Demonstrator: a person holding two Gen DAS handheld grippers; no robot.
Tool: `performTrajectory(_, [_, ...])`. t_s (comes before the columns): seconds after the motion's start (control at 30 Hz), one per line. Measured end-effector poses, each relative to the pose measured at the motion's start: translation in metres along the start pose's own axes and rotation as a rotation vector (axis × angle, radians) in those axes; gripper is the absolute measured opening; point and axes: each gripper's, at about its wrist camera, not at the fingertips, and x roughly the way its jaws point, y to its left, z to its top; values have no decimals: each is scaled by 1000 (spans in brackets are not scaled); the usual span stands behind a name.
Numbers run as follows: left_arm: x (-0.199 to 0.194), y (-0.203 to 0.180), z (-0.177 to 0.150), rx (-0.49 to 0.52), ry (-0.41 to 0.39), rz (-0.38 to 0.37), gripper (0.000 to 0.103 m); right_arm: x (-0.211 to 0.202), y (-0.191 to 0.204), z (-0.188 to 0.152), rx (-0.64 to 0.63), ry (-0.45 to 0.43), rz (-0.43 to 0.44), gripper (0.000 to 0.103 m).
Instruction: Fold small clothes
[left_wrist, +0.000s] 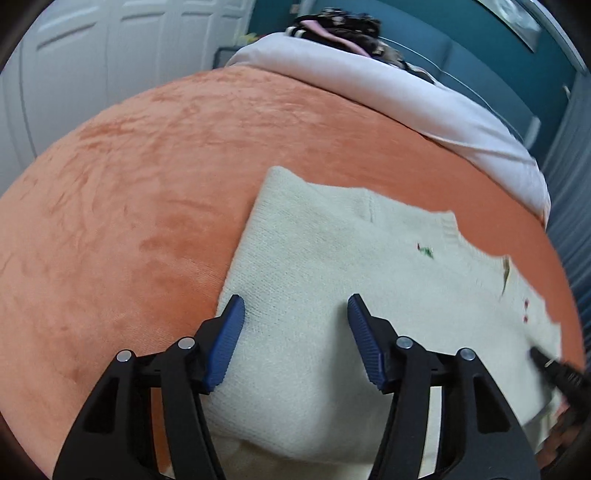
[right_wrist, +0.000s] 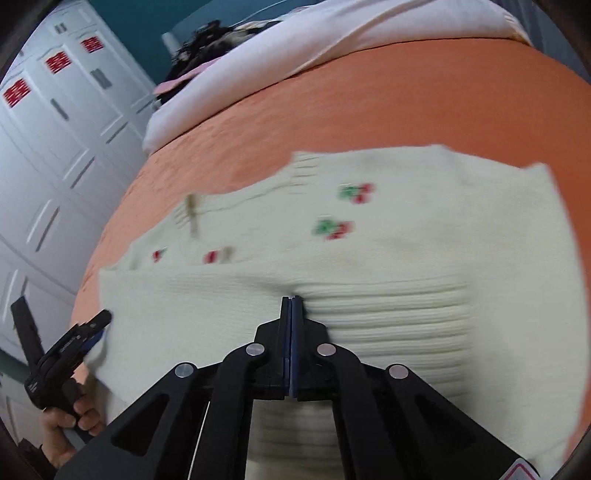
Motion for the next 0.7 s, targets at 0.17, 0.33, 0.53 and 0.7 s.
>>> performTrajectory(0.17, [5, -7, 2, -16, -4, 31, 65, -31, -28, 10, 29, -63, -40, 13])
performTrajectory(0.33, [-1, -19, 2, 35, 25, 84, 68, -39, -45, 3, 67, -18, -113, 11])
performTrajectory(0.53, [-91, 30, -34, -44, 67, 6, 90, -167, -59, -78, -36, -72, -163, 59])
performTrajectory(0.7, [-167, 103, -121, -186, 219, -10, 93, -241, -106, -195, 76, 85, -178, 68])
